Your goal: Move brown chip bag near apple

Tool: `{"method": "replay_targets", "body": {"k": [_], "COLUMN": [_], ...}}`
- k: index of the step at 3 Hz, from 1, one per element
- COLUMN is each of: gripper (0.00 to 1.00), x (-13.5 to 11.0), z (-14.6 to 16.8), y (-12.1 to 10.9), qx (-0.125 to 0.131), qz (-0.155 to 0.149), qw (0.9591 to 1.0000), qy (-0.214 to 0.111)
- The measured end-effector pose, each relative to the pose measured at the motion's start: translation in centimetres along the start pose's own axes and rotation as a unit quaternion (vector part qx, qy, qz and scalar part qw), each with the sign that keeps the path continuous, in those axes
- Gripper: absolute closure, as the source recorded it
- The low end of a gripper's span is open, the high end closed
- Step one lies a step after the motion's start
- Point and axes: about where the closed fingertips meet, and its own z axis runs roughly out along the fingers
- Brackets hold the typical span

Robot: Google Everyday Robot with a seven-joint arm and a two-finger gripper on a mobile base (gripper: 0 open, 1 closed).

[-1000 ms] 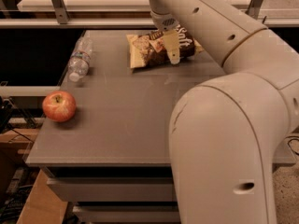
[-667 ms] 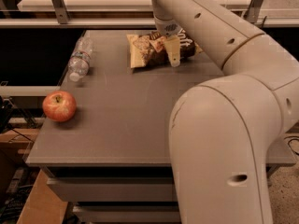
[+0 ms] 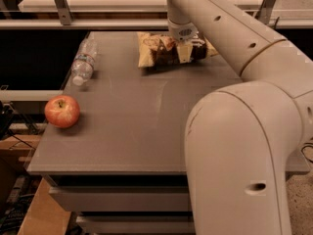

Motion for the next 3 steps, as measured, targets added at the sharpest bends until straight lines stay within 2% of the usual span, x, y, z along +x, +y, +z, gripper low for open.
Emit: {"method": "replay_targets", "body": {"k": [1,2,3], "gripper": [0.86,1.00,1.00], "x": [0.0,-0.3,-1.5], "z": [-2.4,-6.3,-9.2], "y": [0.8,2.4,4.8], "qx": [0.005,0.009,0.001], "qz": [-0.016,-0.038,-0.060], "qw": [0.9998,0.9989,0.9970], "qy": [-0.012,-0.028,-0.048]}}
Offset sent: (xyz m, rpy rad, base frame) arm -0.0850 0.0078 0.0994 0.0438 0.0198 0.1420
